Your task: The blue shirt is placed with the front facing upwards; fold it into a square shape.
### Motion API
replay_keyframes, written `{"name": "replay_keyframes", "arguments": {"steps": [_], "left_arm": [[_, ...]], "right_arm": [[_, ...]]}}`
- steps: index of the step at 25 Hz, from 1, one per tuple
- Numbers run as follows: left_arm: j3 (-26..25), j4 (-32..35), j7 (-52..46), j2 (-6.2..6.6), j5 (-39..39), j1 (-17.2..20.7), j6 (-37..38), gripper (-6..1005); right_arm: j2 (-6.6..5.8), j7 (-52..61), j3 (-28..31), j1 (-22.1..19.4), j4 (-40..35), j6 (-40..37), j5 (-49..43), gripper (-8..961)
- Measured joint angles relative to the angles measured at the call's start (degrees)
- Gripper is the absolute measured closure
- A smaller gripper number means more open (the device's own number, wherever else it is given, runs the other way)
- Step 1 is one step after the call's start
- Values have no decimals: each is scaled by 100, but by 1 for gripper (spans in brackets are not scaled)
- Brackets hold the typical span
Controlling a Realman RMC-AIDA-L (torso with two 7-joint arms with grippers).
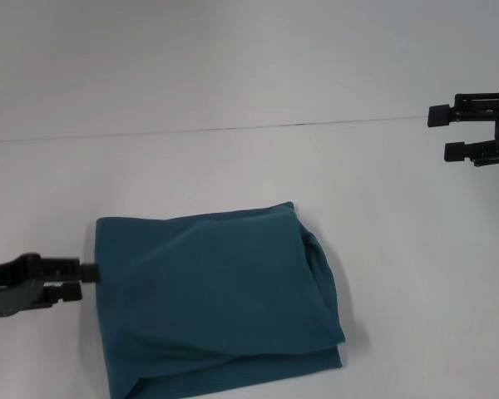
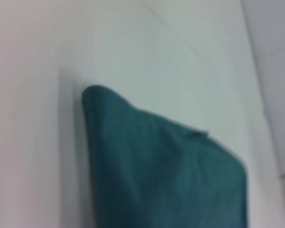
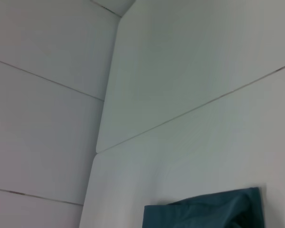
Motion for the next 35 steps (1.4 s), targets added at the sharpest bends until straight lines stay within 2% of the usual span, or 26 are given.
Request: {"name": "replay_keyframes", "arguments": {"steps": [1, 2, 7, 12, 17, 21, 24, 27, 29, 31, 33, 35], "left_arm": [[-89, -23, -17, -28, -20, 1, 9, 665], [-308, -103, -50, -109, -77, 1, 27, 624], [-575, -565, -107, -339, -229, -24, -45, 419], [-577, -934, -87, -443, -268, 27, -278, 303], [-578, -1092, 28, -543, -324, 100, -448, 303], [-537, -1382, 282, -575, -349, -16, -589, 303], [-621, -1131, 512, -546, -553, 2, -246, 303], [-678, -464, 1367, -444, -822, 126, 614, 303], [-677, -346, 2145, -326, -801, 156, 1101, 303], [-685, -247, 3048, -242, -731, 217, 1576, 303], [-694, -133, 3643, -233, -680, 318, 1801, 303], [-690, -61, 4051, -243, -663, 424, 1915, 303]], "right_arm": [[0, 0, 4, -1, 0, -1, 0, 68], [-1, 0, 7, -1, 0, -1, 0, 68], [1, 0, 8, -3, 0, 7, 0, 68], [5, 0, 7, -9, 0, 17, 0, 68], [10, 0, 5, -31, 1, 23, 0, 68], [25, -4, 4, -31, 4, 35, 0, 69], [26, -131, -22, -1, -4, -9, 0, 69], [61, -1036, -48, 32, -52, -276, 2, 69], [182, -2010, -73, 28, -75, -509, -13, 69], [376, -3072, -162, -46, -149, -761, -38, 68], [613, -3973, -321, -188, -332, -1007, -77, 68], [826, -4359, -456, -295, -536, -1062, -163, 68]]}}
